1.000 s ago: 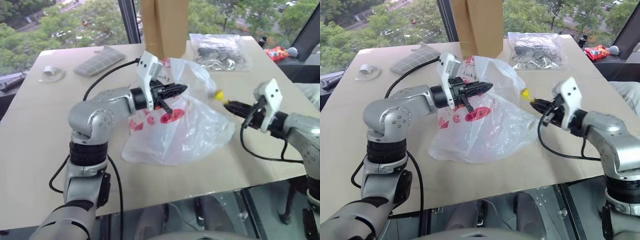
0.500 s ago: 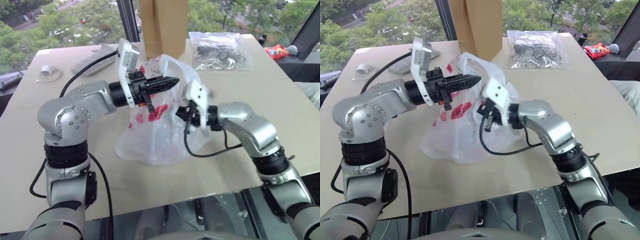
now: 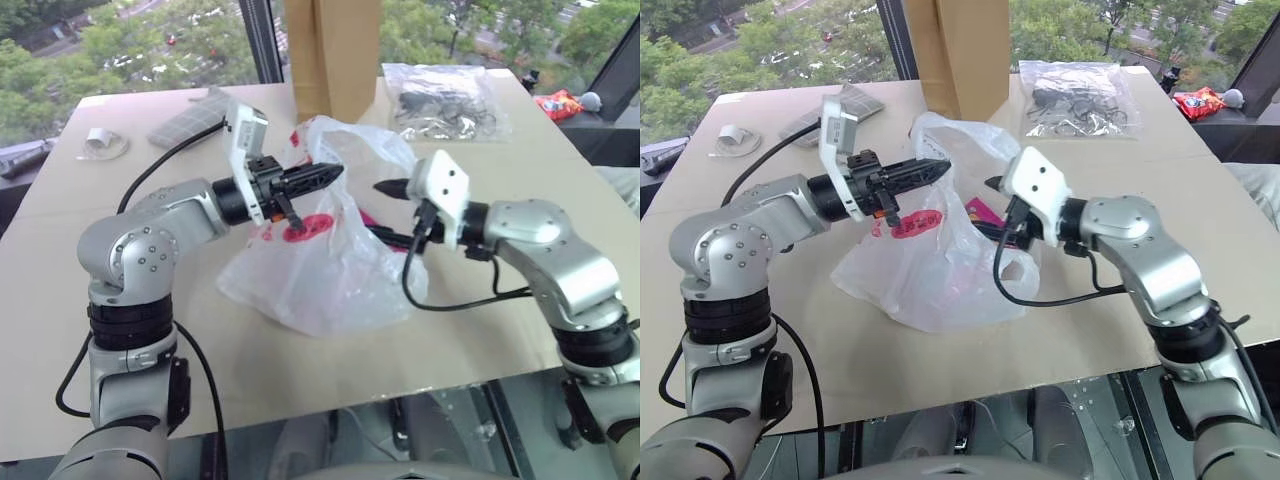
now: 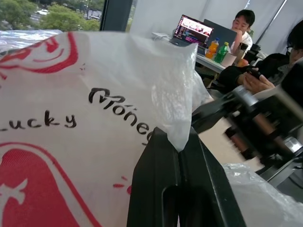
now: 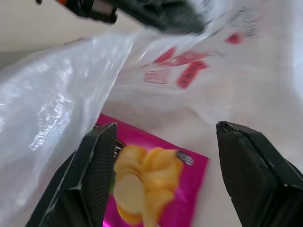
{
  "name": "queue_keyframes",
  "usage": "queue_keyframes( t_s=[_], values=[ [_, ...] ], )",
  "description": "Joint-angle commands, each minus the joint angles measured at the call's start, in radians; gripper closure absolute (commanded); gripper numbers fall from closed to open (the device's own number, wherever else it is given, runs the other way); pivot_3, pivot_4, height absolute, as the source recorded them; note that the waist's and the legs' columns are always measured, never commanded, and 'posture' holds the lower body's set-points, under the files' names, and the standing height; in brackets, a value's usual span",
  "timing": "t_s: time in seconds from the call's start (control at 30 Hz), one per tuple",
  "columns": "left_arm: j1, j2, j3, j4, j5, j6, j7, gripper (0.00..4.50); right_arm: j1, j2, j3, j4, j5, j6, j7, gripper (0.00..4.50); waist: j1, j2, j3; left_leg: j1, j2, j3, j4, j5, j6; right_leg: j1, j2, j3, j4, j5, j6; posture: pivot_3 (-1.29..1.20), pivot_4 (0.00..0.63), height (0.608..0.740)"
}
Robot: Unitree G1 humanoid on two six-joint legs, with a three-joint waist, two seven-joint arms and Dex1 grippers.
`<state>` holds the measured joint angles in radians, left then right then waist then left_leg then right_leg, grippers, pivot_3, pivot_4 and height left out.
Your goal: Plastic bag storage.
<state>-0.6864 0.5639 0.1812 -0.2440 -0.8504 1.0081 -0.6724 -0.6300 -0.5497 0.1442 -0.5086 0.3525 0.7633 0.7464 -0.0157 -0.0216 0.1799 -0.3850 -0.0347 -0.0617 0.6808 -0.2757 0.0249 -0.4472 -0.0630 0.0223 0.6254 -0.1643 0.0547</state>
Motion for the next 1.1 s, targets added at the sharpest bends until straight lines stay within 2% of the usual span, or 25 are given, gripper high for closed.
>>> queue_keyframes(
  t_s=[0.03,0.13,0.23,0.37,0.57,0.63,0.73,0.77,0.8,0.87,0.9,0.97,1.07,1.1],
  values=[
    [-0.021,0.002,-0.010,0.008,0.017,-0.038,-0.004,4.50,0.018,-0.035,-0.096,-0.129,0.066,0.098,-0.038,1.13,0.001,0.000,0.000,0.000,0.000,0.000,0.000,-0.001,0.002,0.000,0.000,0.000,0.000,0.000,0.000,0.00,0.150,0.740],
    [-0.037,-0.007,-0.024,0.025,0.028,-0.047,-0.001,4.50,0.030,-0.050,-0.127,-0.161,0.071,0.146,-0.085,1.13,0.002,0.000,0.000,0.000,0.000,0.000,0.000,-0.002,0.003,0.000,0.000,0.000,0.000,0.000,0.000,0.00,0.150,0.740],
    [-0.053,-0.014,-0.034,0.040,0.039,-0.055,0.000,4.50,0.007,-0.020,-0.145,-0.120,0.034,0.165,-0.176,1.13,0.001,0.000,0.000,0.000,0.000,0.001,0.001,-0.002,0.003,0.001,0.000,0.000,0.000,0.000,0.000,0.00,0.150,0.740],
    [-0.060,-0.018,-0.037,0.039,0.043,-0.057,-0.004,4.50,-0.049,0.022,-0.090,-0.006,-0.039,0.132,-0.256,1.13,-0.001,0.000,0.000,0.000,0.000,0.002,0.001,-0.001,0.002,0.000,0.000,0.001,0.000,0.000,0.000,0.00,0.150,0.740],
    [-0.056,-0.016,-0.037,0.028,0.045,-0.060,-0.002,4.50,-0.088,0.055,-0.056,0.113,-0.095,0.085,-0.289,1.13,0.001,0.000,0.000,0.000,0.000,0.002,0.001,0.000,0.001,0.000,0.000,0.001,0.000,0.000,0.000,0.00,0.150,0.740],
    [-0.050,-0.016,-0.037,0.021,0.046,-0.061,0.000,4.50,-0.098,0.059,-0.057,0.137,-0.096,0.068,-0.283,1.65,0.001,0.000,0.000,0.000,0.000,0.001,0.001,0.000,0.000,0.000,0.000,0.001,0.000,0.000,0.000,0.00,0.150,0.740],
    [-0.047,-0.019,-0.037,0.018,0.049,-0.064,0.008,4.50,-0.106,0.062,-0.064,0.144,-0.088,0.059,-0.269,2.94,0.001,0.000,0.000,-0.001,0.000,0.001,0.000,0.000,0.001,0.000,0.000,0.001,0.000,0.000,0.000,0.00,0.150,0.740],
    [-0.046,-0.020,-0.038,0.019,0.052,-0.066,0.011,4.50,-0.107,0.061,-0.067,0.143,-0.086,0.057,-0.265,3.13,0.001,0.000,0.000,-0.001,0.000,0.001,0.000,0.000,0.001,0.000,0.000,0.001,0.000,0.000,0.000,0.00,0.150,0.740],
    [-0.045,-0.026,-0.024,0.023,0.035,-0.060,0.013,4.50,-0.109,0.060,-0.071,0.143,-0.083,0.055,-0.263,3.77,0.001,0.000,0.000,-0.001,0.000,0.001,0.000,0.000,0.001,0.000,0.000,0.001,0.000,0.000,0.000,0.00,0.150,0.740],
    [-0.044,-0.033,0.006,0.024,-0.006,-0.044,0.009,4.50,-0.115,0.059,-0.079,0.144,-0.079,0.053,-0.261,4.42,0.001,0.000,0.000,0.000,0.000,0.001,0.000,-0.001,0.001,0.000,0.000,0.001,0.000,0.000,0.000,0.00,0.150,0.740],
    [-0.047,-0.032,0.023,0.024,-0.039,-0.021,0.005,3.97,-0.120,0.060,-0.083,0.146,-0.078,0.054,-0.260,4.50,0.001,0.000,0.000,0.000,0.000,0.001,0.000,-0.001,0.001,0.000,0.000,0.000,0.000,0.000,0.000,0.00,0.150,0.740],
    [-0.048,-0.011,0.033,0.017,-0.078,0.014,-0.012,3.38,-0.128,0.059,-0.088,0.151,-0.076,0.053,-0.260,4.50,0.000,0.000,0.000,0.000,0.000,0.001,0.000,-0.001,0.001,0.000,0.000,0.001,0.000,0.000,0.000,0.00,0.150,0.740],
    [-0.051,0.016,0.057,0.021,-0.125,0.059,-0.008,1.97,-0.137,0.059,-0.093,0.168,-0.076,0.043,-0.263,4.50,-0.001,0.000,0.000,0.000,0.000,0.001,0.000,-0.001,0.002,0.000,0.000,0.001,0.000,0.000,0.000,0.00,0.150,0.740],
    [-0.045,0.042,0.060,0.007,-0.164,0.087,-0.042,1.65,-0.140,0.057,-0.096,0.181,-0.081,0.035,-0.264,4.50,-0.002,0.000,0.000,0.000,0.000,0.001,0.000,-0.001,0.002,0.000,0.000,0.001,0.000,0.000,0.000,0.00,0.150,0.740]
  ],
)
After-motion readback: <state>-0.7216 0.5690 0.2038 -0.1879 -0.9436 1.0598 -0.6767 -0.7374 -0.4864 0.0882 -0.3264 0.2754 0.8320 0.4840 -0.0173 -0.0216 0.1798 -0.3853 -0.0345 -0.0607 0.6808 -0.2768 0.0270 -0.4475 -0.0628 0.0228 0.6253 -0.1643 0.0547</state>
